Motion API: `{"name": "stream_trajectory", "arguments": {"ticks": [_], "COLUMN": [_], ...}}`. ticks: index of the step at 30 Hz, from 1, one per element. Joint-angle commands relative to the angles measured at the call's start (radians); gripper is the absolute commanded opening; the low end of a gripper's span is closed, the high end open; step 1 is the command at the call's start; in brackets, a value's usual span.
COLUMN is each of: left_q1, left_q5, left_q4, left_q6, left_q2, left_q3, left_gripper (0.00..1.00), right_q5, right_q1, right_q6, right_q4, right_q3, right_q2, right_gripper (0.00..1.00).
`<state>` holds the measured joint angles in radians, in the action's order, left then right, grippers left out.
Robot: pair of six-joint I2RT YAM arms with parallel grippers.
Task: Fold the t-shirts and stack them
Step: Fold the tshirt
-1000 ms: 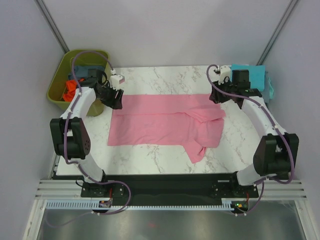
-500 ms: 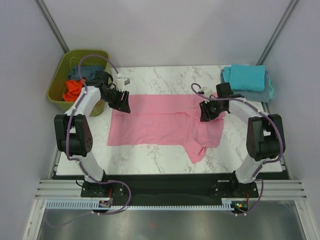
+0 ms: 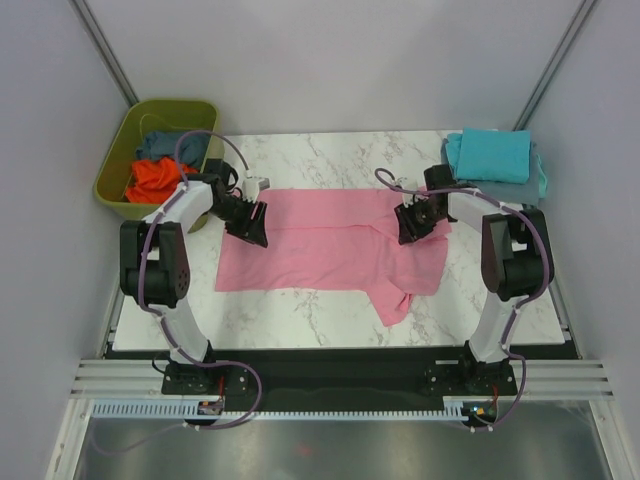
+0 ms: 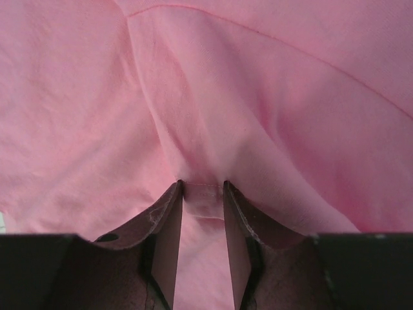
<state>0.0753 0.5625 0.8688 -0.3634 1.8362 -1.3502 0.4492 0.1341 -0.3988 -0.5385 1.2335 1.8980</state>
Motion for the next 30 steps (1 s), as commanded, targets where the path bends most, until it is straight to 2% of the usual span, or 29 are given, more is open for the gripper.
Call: {"name": "stream_trajectory", "arguments": {"ticks": [1, 2, 5, 10, 21, 26, 27, 30], "left_q1": [0.0, 0.0, 0.001, 0.004, 0.014, 0.014, 0.015, 0.017], "left_q5": [0.037, 0.037, 0.037, 0.037, 0.037, 0.037, 0.037, 0.037], "left_q4": [0.009, 0.009, 0.009, 0.009, 0.009, 0.009, 0.009, 0.009], "left_q6": [0.029, 0.029, 0.029, 0.029, 0.029, 0.029, 0.029, 0.029], "left_q2": [0.006, 0.006, 0.009, 0.02, 0.026, 0.017, 0.015, 0.011], "left_q3": [0.0, -0.003, -0.004, 0.0, -0.015, -0.01, -0.012, -0.007], "left_gripper": [0.58, 0.58, 0.58, 0.58, 0.58, 0.58, 0.58, 0.58], "right_q5": [-0.001, -0.003, 0.003, 0.026, 0.232, 0.263, 0.26, 0.223], "right_q1": [0.009, 0.009, 0.012, 0.015, 0.042, 0.047, 0.047, 0.042], "right_q6": [-0.037, -0.034, -0.029, -0.031, -0.044, -0.043, -0.043, -0.063], "right_q4": [-0.006, -0.006, -0.018, -0.083, -0.276, -0.29, -0.291, -0.295], "right_q3": [0.058, 0.063, 0.083, 0.13, 0.192, 0.187, 0.187, 0.184], "right_q2": [0.01, 0.013, 0.013, -0.008, 0.006, 0.001, 0.001, -0.002], "right_gripper": [0.38, 0.35, 0.16, 0.06, 0.06, 0.06, 0.08, 0.3]}}
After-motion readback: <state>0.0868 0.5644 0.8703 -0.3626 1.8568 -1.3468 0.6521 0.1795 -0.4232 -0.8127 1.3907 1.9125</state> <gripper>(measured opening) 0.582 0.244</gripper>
